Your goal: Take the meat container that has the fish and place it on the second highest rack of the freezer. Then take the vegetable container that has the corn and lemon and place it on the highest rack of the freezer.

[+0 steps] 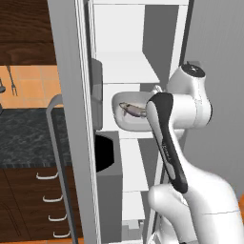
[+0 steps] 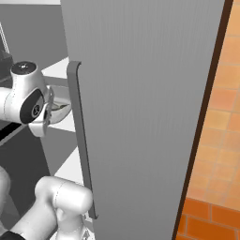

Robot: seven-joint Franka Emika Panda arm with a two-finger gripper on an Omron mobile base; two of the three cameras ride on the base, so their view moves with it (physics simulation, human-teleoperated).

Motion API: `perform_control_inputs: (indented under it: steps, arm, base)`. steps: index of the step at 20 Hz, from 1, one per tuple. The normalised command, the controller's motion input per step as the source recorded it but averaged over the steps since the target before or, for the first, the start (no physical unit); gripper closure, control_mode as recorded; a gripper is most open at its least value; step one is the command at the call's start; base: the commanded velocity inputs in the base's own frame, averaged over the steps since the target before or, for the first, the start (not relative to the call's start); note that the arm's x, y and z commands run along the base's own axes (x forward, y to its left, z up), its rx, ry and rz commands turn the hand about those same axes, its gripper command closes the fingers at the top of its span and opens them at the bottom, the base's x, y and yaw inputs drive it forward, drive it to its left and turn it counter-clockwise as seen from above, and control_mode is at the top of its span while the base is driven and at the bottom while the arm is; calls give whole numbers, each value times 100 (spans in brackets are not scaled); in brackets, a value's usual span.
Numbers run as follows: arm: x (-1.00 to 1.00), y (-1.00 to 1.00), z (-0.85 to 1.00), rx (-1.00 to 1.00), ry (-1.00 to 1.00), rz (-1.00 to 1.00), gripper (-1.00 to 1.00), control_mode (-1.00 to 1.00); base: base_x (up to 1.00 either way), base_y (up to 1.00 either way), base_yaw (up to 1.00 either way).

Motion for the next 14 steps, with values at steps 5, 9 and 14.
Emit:
perform_control_inputs:
  steps: [5, 9, 14]
  arm:
    - [70, 0, -44, -5, -6, 2, 100, -100]
    - [69, -3, -44, -4, -6, 11, 100, -100]
    - [78, -2, -36, 0, 0, 16, 100, -100]
  base:
    - [0, 0, 0]
    - [0, 0, 0]
    - [0, 0, 0]
